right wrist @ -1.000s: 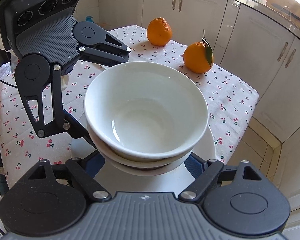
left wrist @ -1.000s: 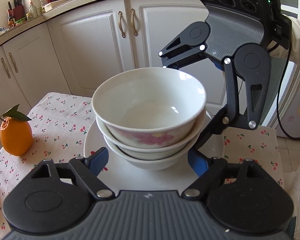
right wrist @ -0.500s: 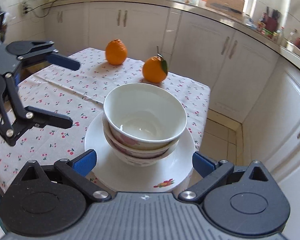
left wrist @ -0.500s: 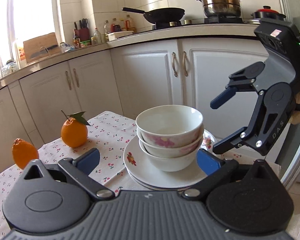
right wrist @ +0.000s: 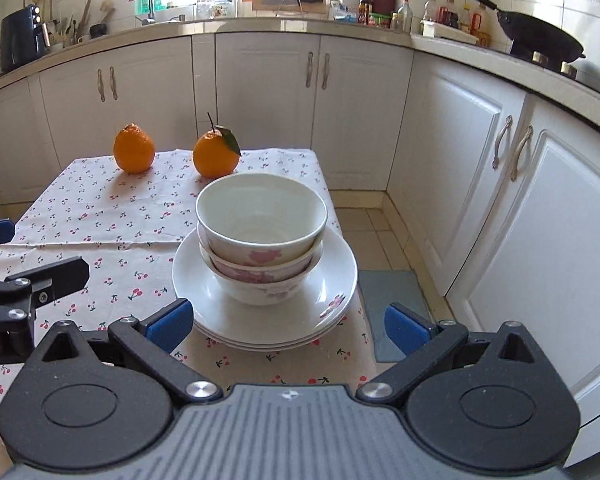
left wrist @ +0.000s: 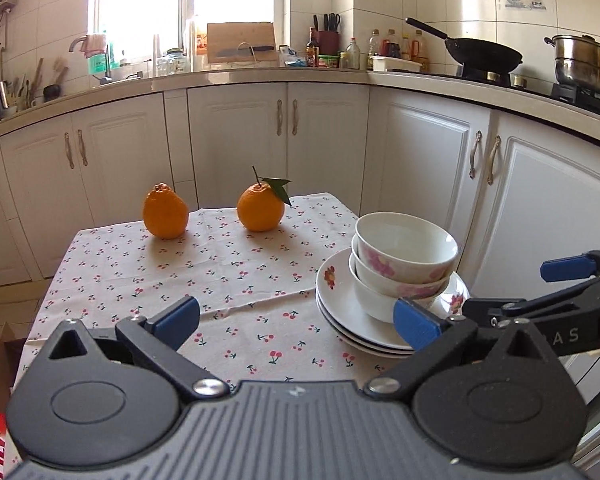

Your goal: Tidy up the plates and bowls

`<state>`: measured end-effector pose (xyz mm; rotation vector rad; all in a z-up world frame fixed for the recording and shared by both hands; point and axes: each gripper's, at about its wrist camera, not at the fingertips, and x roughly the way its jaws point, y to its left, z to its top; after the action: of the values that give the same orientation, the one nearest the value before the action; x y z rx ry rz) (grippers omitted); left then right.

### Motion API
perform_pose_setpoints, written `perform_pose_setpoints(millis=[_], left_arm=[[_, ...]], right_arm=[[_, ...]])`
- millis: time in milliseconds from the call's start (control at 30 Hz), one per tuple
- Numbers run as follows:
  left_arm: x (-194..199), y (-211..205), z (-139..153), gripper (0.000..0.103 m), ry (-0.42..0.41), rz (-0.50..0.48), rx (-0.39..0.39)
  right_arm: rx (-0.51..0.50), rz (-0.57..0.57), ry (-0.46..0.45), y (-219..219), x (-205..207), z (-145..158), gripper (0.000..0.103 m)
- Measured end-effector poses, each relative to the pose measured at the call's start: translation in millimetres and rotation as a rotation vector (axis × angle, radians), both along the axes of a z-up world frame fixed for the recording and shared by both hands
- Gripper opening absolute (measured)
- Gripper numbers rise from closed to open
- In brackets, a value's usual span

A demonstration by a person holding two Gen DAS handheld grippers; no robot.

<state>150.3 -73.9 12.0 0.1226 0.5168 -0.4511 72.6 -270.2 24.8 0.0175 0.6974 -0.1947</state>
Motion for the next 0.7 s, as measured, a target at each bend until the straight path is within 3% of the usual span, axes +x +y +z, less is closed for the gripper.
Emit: perform_pose_setpoints(millis=[267, 700], left_arm=[[-16.7, 9.8, 14.2, 0.102, -0.039, 0.062, -0.002], [-18.7, 9.0, 15.5, 0.102, -0.046, 0.089, 0.004]], right_arm=[[-0.035, -0.007, -0.064, 10.1, -13.2, 21.6, 0.103], [-0.044, -0.005, -0.067, 14.8, -13.2, 22.7, 0.103]])
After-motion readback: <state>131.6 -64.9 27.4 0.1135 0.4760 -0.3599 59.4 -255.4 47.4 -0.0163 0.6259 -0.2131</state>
